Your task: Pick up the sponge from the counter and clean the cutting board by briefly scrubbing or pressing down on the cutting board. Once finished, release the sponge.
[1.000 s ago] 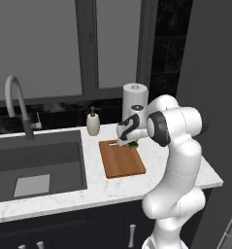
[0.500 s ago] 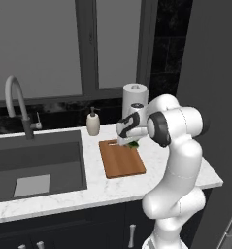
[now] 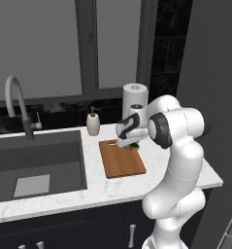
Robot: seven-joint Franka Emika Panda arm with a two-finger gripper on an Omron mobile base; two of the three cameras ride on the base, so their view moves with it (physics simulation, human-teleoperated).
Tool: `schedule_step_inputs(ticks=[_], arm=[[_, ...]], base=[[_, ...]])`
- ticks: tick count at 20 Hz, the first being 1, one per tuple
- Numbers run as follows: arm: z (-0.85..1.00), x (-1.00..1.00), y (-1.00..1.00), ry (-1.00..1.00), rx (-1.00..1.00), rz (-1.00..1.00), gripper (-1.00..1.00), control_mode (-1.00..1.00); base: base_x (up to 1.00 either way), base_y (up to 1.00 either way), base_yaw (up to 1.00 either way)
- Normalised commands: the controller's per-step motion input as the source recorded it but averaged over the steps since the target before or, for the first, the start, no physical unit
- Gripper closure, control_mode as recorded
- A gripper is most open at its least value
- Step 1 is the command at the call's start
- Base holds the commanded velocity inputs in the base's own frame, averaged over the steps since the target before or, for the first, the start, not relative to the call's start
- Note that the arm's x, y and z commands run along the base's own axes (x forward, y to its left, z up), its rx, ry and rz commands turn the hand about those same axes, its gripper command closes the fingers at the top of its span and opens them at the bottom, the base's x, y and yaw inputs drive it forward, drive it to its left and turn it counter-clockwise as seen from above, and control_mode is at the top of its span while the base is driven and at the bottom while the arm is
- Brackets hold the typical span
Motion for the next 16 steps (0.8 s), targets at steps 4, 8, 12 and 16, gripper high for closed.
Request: schedule_step_inputs(ticks=[4,8,12,16], arm=[[-0.32,-0.79,0.02,0.0,0.0,0.0,1.0,-1.0],[-0.36,-0.72,0.06,0.01,0.0,0.0,1.0,-1.0],[-0.44,-0.71,0.04,0.09,0.0,0.0,1.0,-1.0],[-0.42,-0.74,0.01,0.22,0.0,0.0,1.0,-1.0]], base=[[0.0,0.0,0.0],[0.0,0.0,0.0],[0.0,0.0,0.0],[0.0,0.0,0.0]])
